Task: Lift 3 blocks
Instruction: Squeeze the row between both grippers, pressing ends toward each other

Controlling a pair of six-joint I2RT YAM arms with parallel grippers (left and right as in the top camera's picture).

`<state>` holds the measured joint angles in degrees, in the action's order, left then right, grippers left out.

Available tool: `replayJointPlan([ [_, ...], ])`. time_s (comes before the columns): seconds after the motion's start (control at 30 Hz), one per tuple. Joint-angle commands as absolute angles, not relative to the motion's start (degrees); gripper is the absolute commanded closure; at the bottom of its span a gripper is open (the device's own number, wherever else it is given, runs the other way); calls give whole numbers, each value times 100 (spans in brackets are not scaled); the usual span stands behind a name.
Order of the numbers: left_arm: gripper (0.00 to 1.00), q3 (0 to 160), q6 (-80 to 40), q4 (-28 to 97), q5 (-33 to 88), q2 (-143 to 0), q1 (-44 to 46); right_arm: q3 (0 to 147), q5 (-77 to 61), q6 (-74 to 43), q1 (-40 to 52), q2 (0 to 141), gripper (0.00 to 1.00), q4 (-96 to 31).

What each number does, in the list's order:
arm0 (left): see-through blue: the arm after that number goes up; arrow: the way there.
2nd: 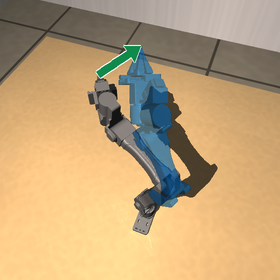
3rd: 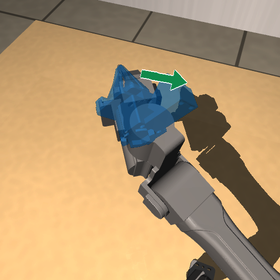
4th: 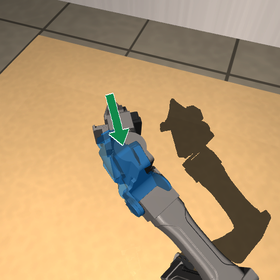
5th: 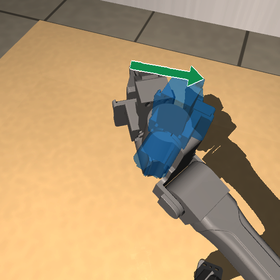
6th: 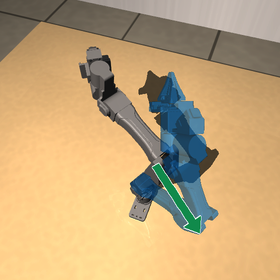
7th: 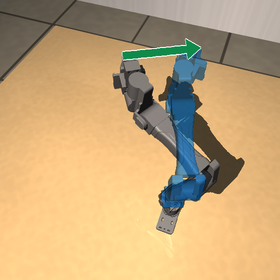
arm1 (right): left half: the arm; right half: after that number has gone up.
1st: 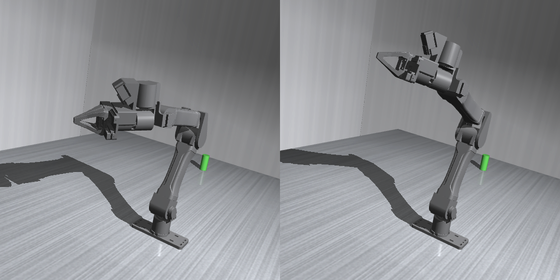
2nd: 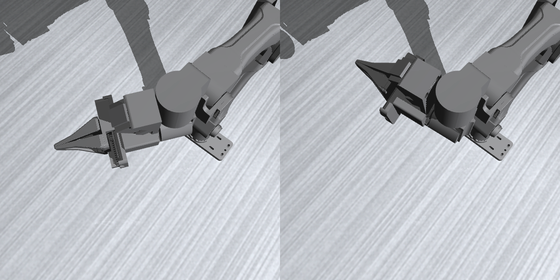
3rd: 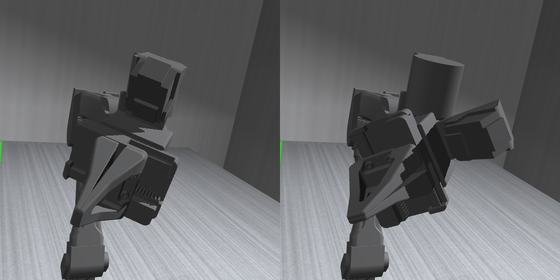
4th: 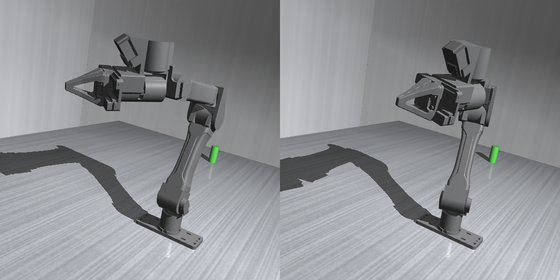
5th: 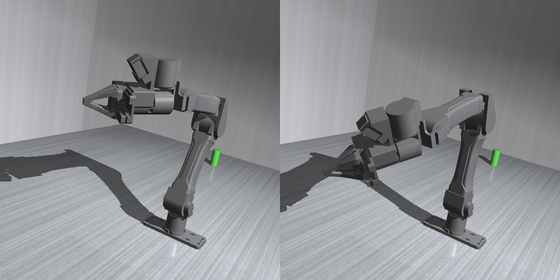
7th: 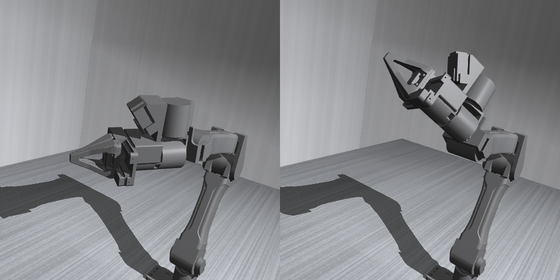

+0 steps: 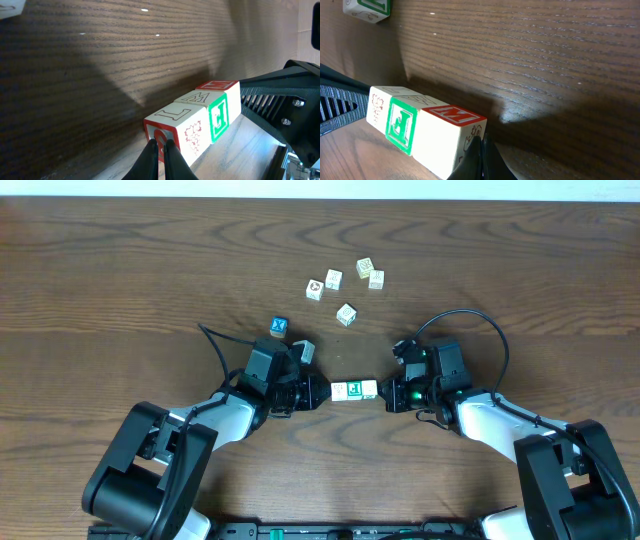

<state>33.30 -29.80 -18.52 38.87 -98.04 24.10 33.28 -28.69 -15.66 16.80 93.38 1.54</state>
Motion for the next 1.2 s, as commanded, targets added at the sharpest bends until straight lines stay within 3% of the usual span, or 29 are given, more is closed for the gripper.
replayJointPlan([
  [0.0,93,3371,-2917,-1747,3931,-9861,2473,3326,-3354,-1448,1841,9378,99,174],
  [1.17,93,3378,-2926,-1857,3905,-9874,2661,3326,-3625,-1413,1848,9376,99,60],
])
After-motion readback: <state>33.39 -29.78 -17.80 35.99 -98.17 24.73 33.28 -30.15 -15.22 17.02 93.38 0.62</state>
